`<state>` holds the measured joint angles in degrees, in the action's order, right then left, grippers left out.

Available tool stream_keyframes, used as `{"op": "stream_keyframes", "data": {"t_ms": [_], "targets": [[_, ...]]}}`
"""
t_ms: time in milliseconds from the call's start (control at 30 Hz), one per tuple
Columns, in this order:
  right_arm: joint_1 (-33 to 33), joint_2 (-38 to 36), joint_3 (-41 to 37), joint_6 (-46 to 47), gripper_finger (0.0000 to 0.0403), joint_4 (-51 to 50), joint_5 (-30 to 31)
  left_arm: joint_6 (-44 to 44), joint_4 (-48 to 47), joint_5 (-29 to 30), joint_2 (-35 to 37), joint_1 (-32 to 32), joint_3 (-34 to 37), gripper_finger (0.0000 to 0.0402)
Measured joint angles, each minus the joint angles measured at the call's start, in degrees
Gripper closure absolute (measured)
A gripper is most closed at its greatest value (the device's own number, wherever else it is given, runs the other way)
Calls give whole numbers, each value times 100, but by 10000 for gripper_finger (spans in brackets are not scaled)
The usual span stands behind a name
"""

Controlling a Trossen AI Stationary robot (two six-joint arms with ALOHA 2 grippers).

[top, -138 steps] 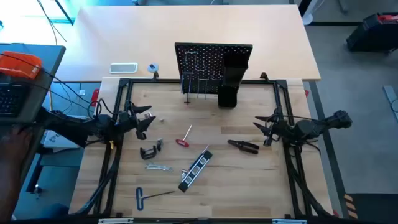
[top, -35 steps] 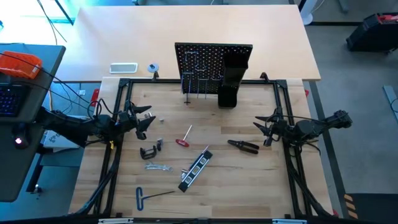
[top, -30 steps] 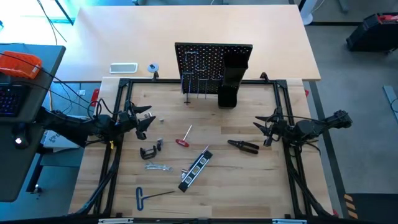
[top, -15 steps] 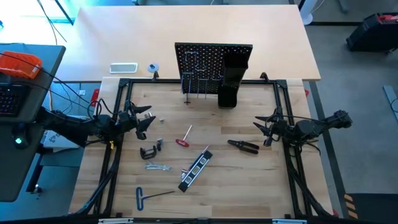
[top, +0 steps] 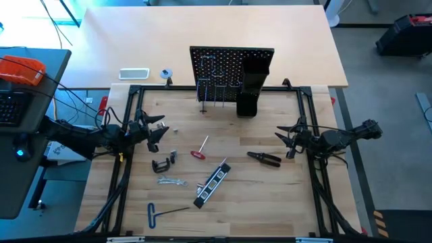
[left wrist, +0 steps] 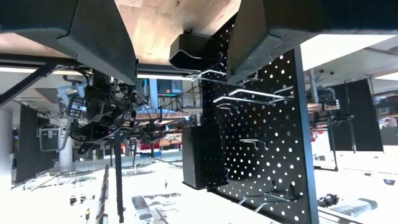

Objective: Hang tools onto peg board
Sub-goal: Put the socket into the bottom black bin on the peg board

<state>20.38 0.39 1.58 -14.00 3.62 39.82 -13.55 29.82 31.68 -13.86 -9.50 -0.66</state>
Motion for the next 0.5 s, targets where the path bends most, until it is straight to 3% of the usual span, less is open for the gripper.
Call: {"op": "stream_keyframes", "data": {"t_ms": [300,500], "targets": [[-1,0,2,0,284,0,1,738,0,-1093,1,0,1,163],[-2,0,1,0,284,0,0,1032,79,-1178,-1,0,1,163]]}}
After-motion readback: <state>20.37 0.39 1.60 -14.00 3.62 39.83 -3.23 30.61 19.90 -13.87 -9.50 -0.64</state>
